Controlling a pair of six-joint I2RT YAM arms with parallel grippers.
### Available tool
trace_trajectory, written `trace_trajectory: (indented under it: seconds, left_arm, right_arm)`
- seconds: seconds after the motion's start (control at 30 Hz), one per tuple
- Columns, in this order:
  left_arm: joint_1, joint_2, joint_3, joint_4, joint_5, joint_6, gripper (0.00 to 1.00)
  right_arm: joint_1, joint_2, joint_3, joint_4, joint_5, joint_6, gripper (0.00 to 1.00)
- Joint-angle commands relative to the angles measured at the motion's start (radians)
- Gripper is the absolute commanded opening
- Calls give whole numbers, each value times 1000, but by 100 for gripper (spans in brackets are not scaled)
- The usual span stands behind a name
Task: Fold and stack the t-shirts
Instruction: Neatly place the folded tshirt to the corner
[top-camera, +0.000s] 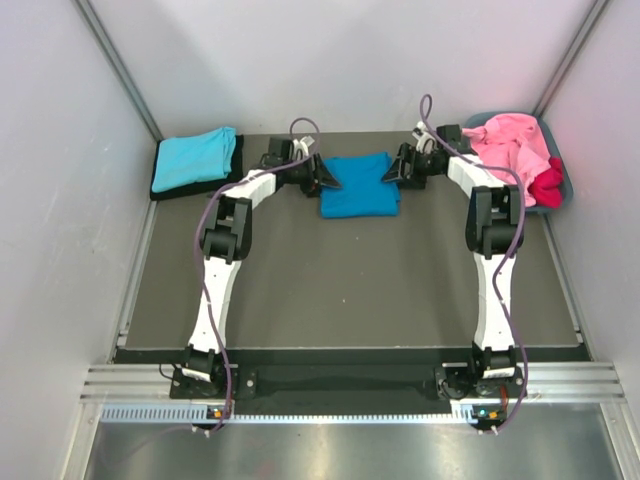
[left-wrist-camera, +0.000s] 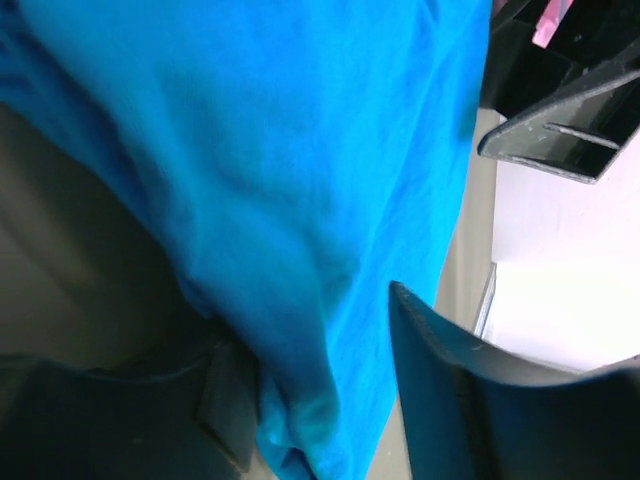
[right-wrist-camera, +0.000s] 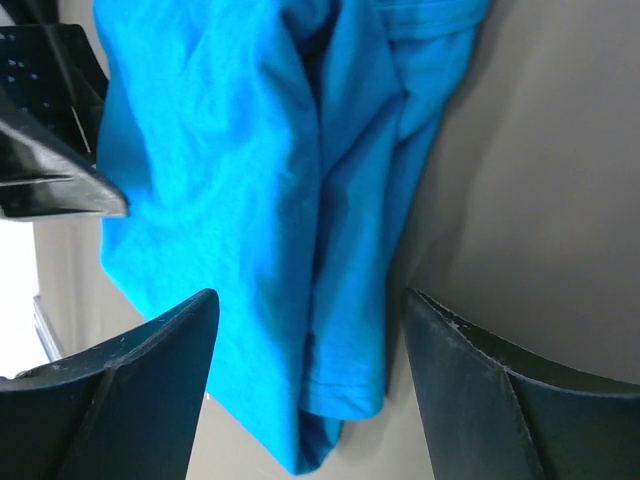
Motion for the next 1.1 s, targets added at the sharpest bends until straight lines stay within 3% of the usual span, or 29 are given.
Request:
trace_trajectory:
  seconds: [0.0,0.03,0.07,0.27,0.4,0.7,0.83,0.93,1.07]
  left_arm:
    - [-12,61,-7,-40,-66,29,52]
    - [-12,61,-3,-40,-67,31,48]
    - [-13,62,4,-40,-79,32,38]
    - [-12,47,63,-66,-102,77,28]
    - [-12,-3,51,-67,-69,94,0]
    - [68,-195,54,-300,-92,307,0]
    - [157,-260,73,-464,-164,454,0]
    - [223,-312,71,-502,-200,480,0]
    - [283,-370,120,-590,-312,624,0]
  right_arm:
    - [27,1,-23,19,-12,15,74]
    - [27,-8,-23,18,-12,15,74]
    - [24,-14,-23,18,-13,12,74]
    - [-11,-123,-80,13,-22,-22,74]
    - [-53,-214,-137,5,-19,-37,74]
    - [-159,-346,-178,-37,11,-103,74]
    - [-169,-379,-183,-53,13,-139,73]
    - [-169,-395,-172,-74,-8,-186,73]
    - [-169,-398,-169,-76,2,-192,73]
